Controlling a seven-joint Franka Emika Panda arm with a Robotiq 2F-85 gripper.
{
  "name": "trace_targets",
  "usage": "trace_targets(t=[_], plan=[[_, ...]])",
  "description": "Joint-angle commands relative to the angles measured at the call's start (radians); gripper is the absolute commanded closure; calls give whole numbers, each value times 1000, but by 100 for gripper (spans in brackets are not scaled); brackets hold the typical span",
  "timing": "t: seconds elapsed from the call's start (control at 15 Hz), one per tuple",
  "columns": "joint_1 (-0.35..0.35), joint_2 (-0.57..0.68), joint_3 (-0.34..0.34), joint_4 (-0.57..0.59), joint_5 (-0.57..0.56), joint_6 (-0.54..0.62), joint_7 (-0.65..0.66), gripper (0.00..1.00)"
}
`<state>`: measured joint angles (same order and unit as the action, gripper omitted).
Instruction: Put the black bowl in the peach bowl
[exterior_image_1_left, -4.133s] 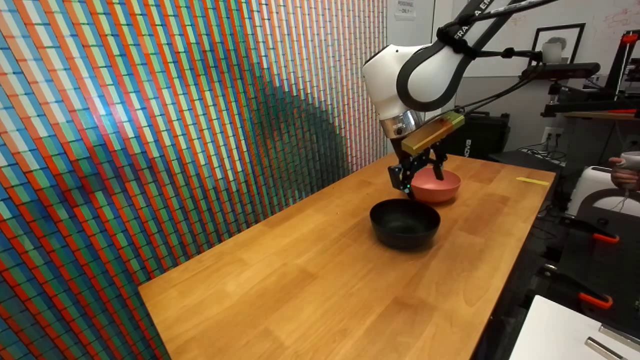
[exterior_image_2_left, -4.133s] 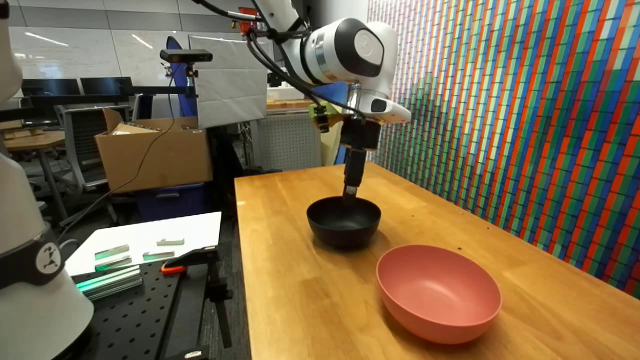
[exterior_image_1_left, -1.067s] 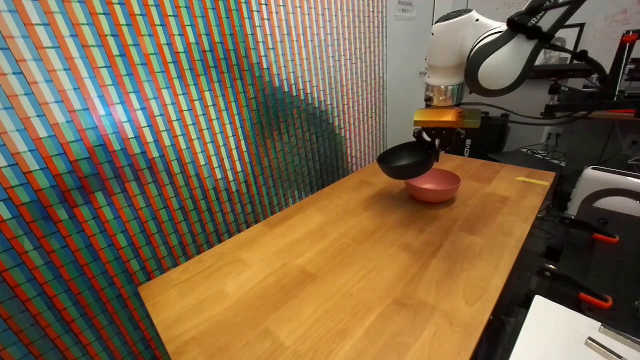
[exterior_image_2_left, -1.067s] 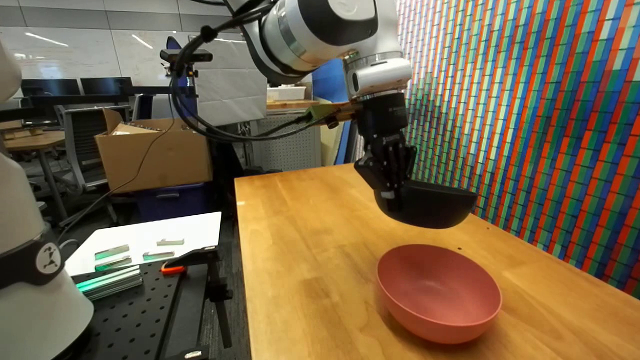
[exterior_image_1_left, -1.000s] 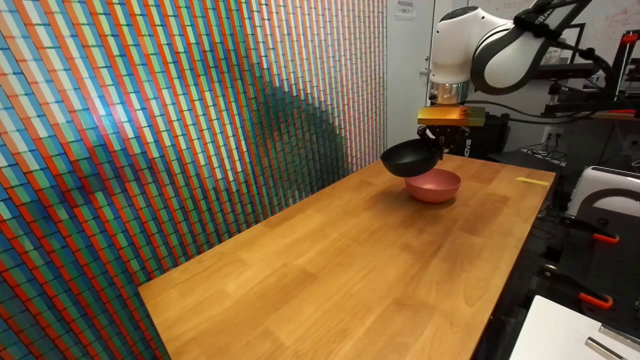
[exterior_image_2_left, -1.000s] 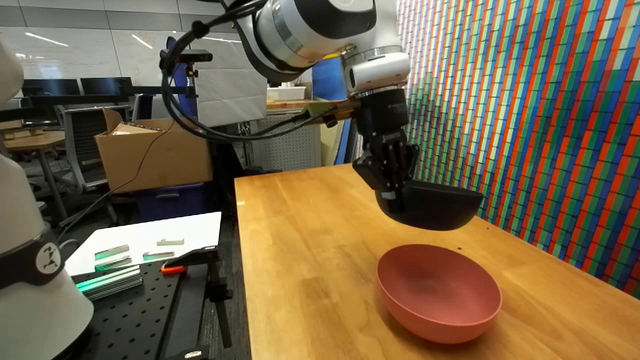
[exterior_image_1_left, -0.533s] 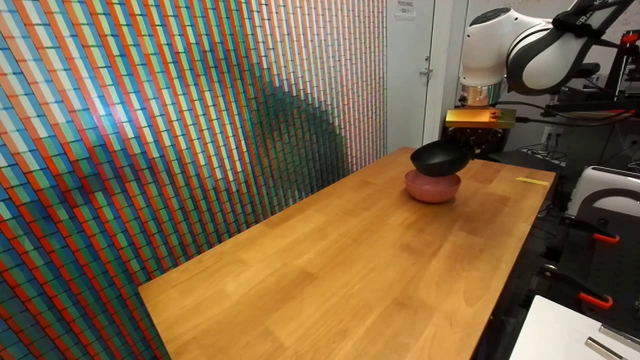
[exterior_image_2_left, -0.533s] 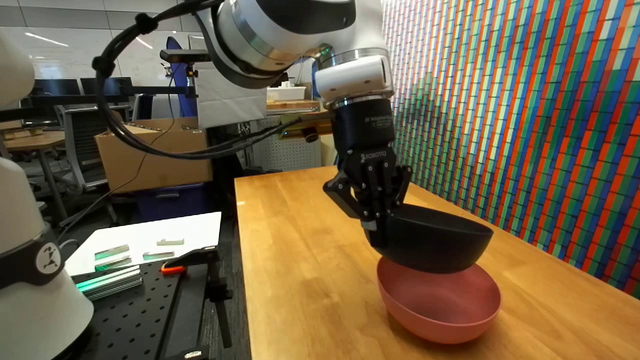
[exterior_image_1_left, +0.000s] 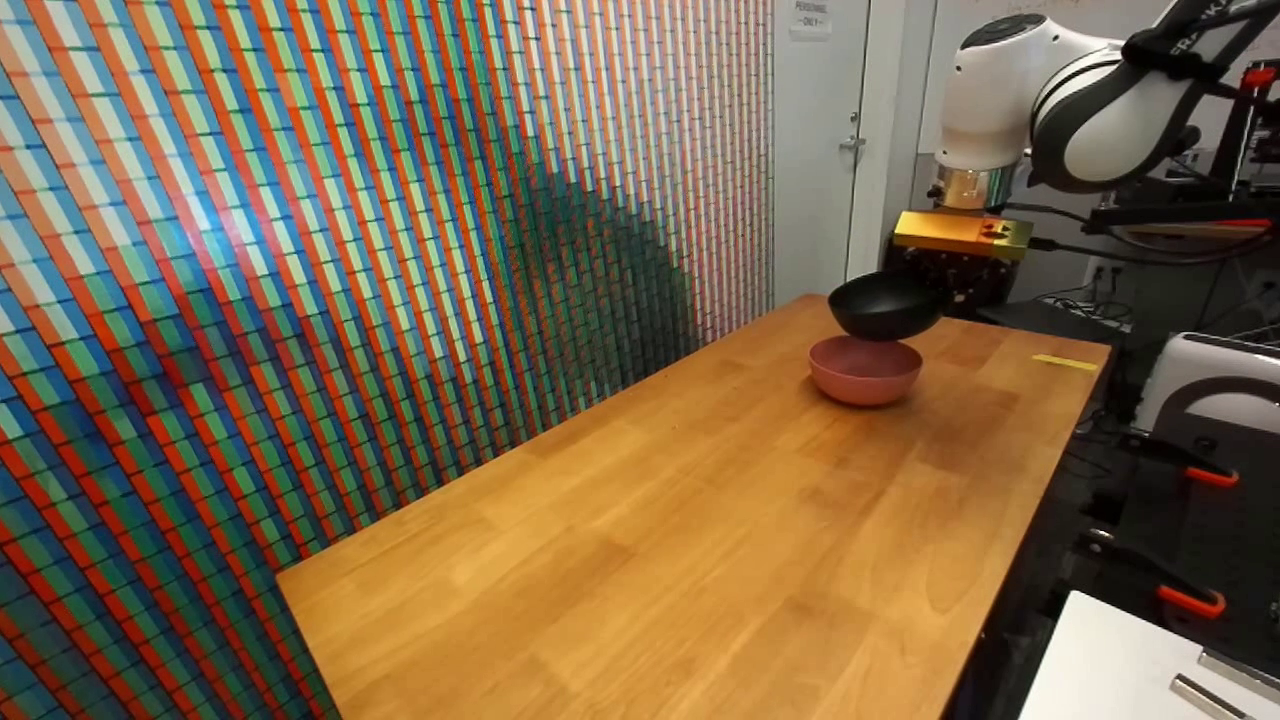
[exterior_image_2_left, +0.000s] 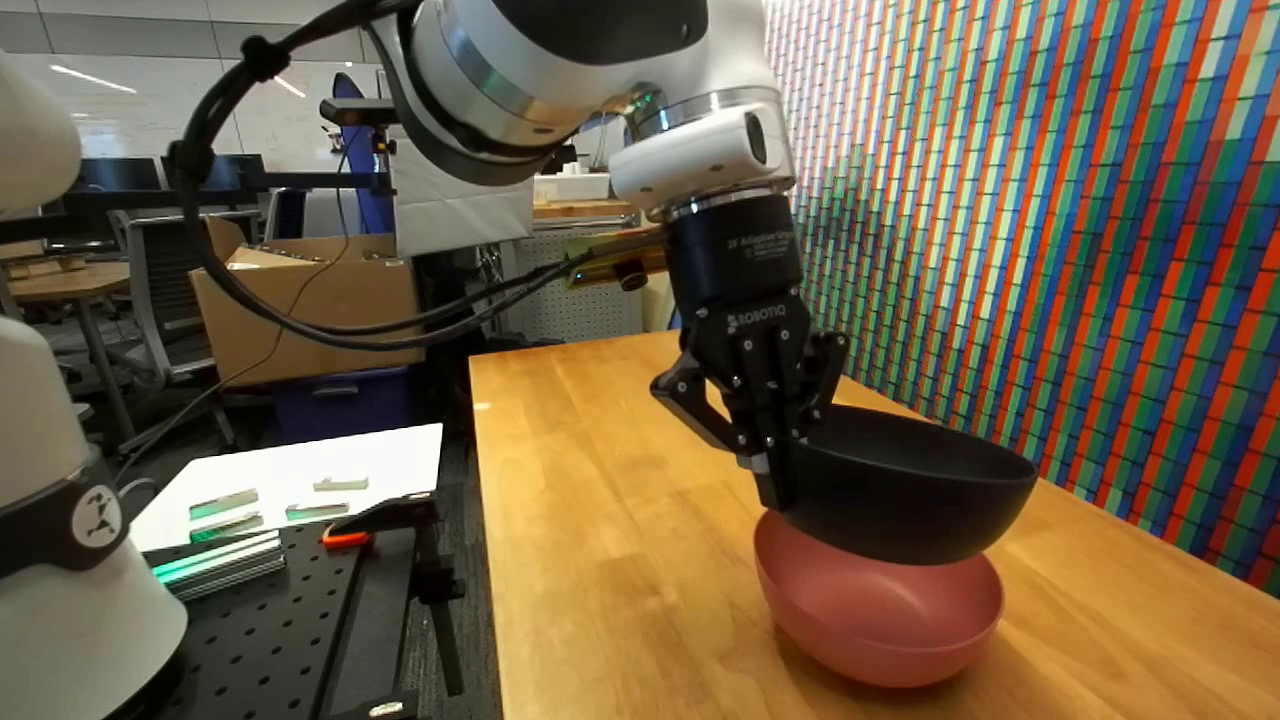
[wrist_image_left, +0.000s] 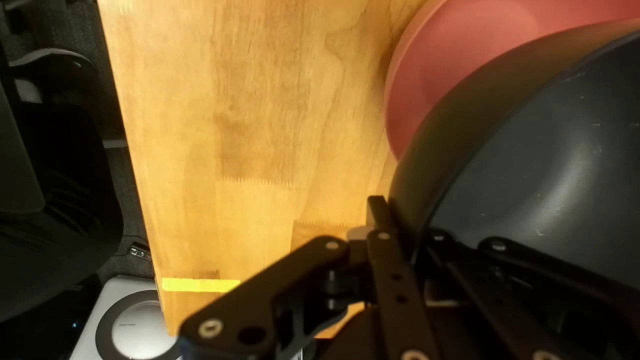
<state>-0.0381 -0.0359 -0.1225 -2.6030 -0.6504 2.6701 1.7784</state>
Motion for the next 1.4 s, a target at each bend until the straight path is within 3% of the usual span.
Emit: trace_targets(t=[0.0,0.07,0.13,0.73,0.87,1.07,1.33], plan=[[-25,7,28,4,-27,47,65,95],[-22,15,30,5,-11,52,63,70],[-22,21,32,7,-22,60,79,69],[-3,61,17,28,-22,87,129,2],[-4,50,37,19,54,77,58,0],[39,24,96,-5,305,49,-205,0],[108,-3,184,105,536,-156,-489,0]])
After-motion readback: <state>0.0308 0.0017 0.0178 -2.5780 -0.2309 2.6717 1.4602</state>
